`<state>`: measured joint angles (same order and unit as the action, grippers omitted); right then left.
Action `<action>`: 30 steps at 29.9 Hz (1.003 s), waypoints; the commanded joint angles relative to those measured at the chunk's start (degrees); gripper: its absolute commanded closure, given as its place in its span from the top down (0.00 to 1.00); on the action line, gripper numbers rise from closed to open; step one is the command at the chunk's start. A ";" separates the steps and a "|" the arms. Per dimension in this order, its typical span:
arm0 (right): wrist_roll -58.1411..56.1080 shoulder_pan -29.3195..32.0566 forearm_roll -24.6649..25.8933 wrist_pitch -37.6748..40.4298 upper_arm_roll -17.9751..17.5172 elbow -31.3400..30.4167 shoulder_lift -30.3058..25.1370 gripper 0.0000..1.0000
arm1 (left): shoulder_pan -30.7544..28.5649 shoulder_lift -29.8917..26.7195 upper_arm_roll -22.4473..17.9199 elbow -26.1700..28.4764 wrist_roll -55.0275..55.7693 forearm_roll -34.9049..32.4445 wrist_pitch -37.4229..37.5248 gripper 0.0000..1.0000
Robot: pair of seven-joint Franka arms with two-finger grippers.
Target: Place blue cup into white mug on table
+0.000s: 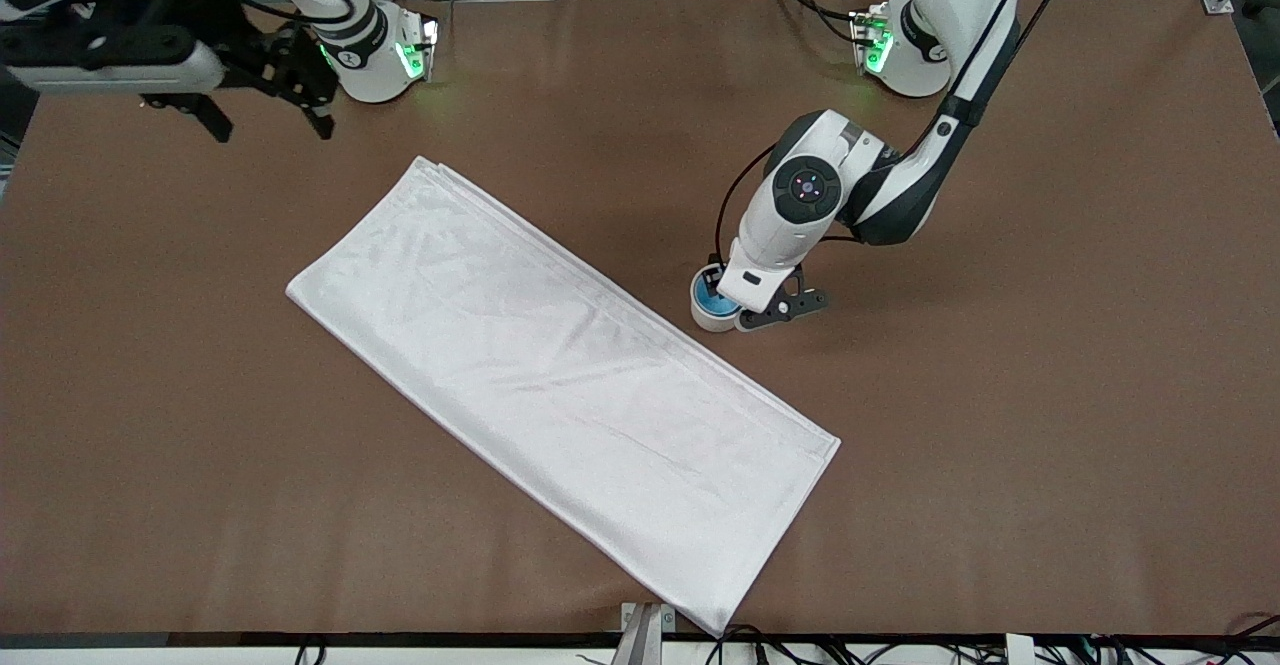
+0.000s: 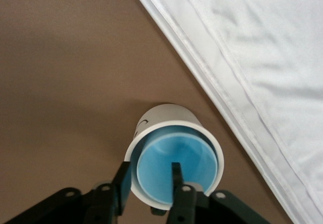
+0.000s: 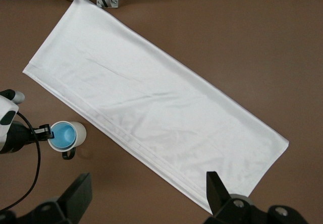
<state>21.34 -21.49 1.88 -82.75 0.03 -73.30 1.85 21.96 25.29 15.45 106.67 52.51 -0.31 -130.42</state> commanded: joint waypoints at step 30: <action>-17.21 15.95 -4.78 -1.79 -0.03 -10.98 -1.15 1.00 | -28.37 -13.41 0.19 -5.33 -40.02 -6.56 17.02 1.00</action>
<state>5.23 -6.14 -1.78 -83.03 0.38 -81.97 1.95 -3.35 18.59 14.71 99.83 17.58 -8.36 -120.02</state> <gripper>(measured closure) 0.000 0.000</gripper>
